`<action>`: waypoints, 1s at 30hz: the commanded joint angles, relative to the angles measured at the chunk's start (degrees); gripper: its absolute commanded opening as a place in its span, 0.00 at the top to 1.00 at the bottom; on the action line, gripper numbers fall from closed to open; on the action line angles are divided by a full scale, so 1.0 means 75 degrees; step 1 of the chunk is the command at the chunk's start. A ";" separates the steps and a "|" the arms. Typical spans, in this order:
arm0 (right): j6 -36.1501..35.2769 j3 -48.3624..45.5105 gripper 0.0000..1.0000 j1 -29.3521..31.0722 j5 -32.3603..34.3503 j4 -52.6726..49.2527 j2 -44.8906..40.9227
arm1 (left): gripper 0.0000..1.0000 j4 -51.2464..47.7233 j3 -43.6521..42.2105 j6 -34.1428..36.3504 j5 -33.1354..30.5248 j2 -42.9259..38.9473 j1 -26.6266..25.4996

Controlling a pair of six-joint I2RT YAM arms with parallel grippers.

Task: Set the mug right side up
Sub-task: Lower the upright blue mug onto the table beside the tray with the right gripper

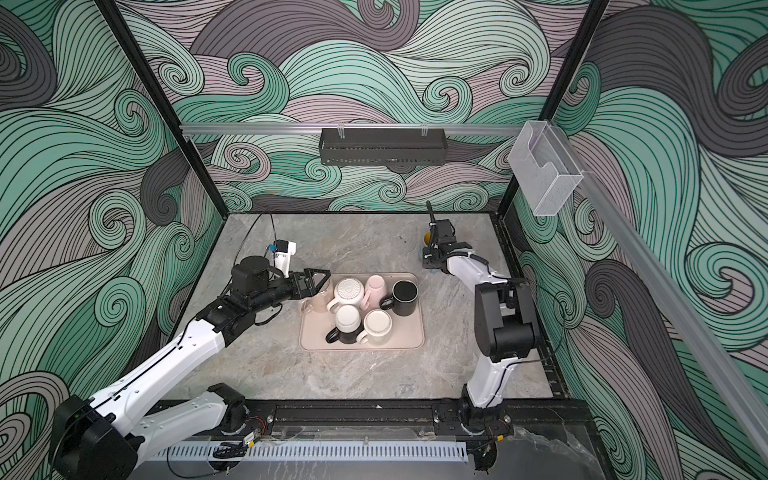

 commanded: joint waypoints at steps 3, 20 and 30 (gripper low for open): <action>-0.0177 0.0289 1.00 0.0020 0.0255 0.0582 -0.0055 | 0.04 -0.0098 0.0074 0.0080 0.0101 0.0005 0.0045; -0.0085 0.0067 0.99 0.0078 0.0364 0.0628 -0.0020 | 0.05 -0.0228 0.0044 0.0056 0.0164 -0.0040 0.0045; -0.0015 -0.0107 0.98 0.0114 0.0429 0.0726 -0.0066 | 0.05 -0.0285 0.0001 0.0059 0.0184 -0.0081 0.0044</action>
